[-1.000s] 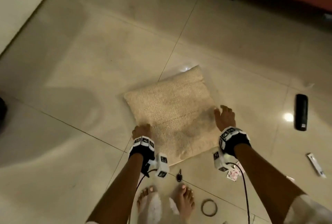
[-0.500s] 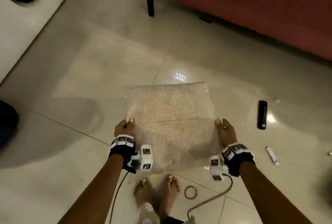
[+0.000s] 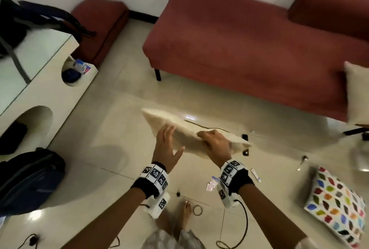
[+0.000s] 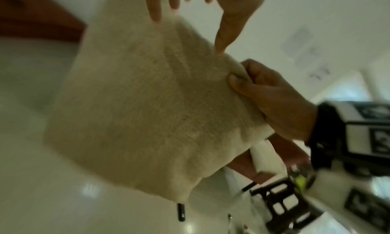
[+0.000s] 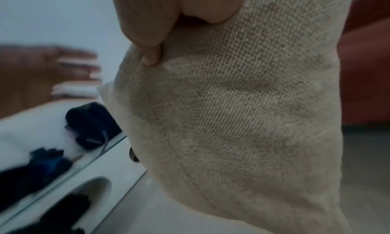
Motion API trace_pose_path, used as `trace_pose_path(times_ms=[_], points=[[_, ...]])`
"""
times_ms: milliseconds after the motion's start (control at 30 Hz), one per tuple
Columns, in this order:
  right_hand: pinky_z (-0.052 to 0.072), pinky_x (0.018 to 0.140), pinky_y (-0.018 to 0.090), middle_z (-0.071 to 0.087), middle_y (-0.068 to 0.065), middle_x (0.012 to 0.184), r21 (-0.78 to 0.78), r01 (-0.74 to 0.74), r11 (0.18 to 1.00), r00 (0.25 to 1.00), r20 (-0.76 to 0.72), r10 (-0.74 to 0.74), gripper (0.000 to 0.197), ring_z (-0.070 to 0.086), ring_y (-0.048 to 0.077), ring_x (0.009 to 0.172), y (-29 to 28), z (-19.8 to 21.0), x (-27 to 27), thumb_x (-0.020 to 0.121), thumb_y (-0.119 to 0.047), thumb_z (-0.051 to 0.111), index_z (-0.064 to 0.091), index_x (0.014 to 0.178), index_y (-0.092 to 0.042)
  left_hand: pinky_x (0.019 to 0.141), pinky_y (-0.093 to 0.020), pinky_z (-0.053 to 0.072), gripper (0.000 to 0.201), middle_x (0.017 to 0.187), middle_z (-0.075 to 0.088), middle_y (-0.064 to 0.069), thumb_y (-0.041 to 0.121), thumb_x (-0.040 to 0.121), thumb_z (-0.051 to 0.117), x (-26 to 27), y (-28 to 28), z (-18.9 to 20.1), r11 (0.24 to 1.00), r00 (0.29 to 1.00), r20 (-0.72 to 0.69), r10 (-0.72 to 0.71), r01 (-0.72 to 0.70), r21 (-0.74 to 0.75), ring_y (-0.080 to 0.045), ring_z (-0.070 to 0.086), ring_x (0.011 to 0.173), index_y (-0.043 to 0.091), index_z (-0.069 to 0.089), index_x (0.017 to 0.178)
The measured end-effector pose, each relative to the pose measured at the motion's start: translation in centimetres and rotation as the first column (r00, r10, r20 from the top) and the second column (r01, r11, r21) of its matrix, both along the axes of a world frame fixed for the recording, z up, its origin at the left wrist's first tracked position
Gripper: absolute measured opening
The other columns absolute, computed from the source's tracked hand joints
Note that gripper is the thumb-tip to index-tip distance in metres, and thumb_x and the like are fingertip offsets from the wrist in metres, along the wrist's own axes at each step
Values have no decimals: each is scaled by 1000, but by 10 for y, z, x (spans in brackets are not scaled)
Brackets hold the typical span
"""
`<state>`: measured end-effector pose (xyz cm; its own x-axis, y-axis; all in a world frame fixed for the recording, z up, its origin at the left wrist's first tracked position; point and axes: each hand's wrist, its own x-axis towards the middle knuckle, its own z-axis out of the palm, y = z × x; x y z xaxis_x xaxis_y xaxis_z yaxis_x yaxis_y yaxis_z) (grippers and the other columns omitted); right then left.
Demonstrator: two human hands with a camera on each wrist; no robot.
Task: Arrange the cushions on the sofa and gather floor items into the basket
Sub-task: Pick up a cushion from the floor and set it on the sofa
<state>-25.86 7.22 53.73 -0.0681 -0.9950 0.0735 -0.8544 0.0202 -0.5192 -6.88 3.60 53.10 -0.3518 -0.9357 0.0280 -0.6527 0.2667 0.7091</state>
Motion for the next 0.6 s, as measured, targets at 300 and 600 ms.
trace_pose_path(times_ms=[300, 600], points=[[51, 65, 29, 71, -7, 85, -3, -261, 965, 881, -409, 237, 20, 66, 18, 76, -19, 66, -39, 82, -32, 43, 61, 88, -26, 102, -39, 37, 37, 129, 57, -4, 38, 94, 43, -43, -67, 68, 907, 599, 702, -386, 384, 170, -27, 49, 123, 21, 55, 124], [46, 81, 31, 66, -4, 116, 494, -56, 867, 847, -436, 303, 42, 61, 22, 105, -85, 83, -172, 81, -56, 53, 59, 111, -27, 47, -24, 51, 16, 73, 71, 8, 29, 60, 78, -55, -134, 48, 856, 682, 631, -371, 514, -53, -18, 68, 63, 31, 74, 75]])
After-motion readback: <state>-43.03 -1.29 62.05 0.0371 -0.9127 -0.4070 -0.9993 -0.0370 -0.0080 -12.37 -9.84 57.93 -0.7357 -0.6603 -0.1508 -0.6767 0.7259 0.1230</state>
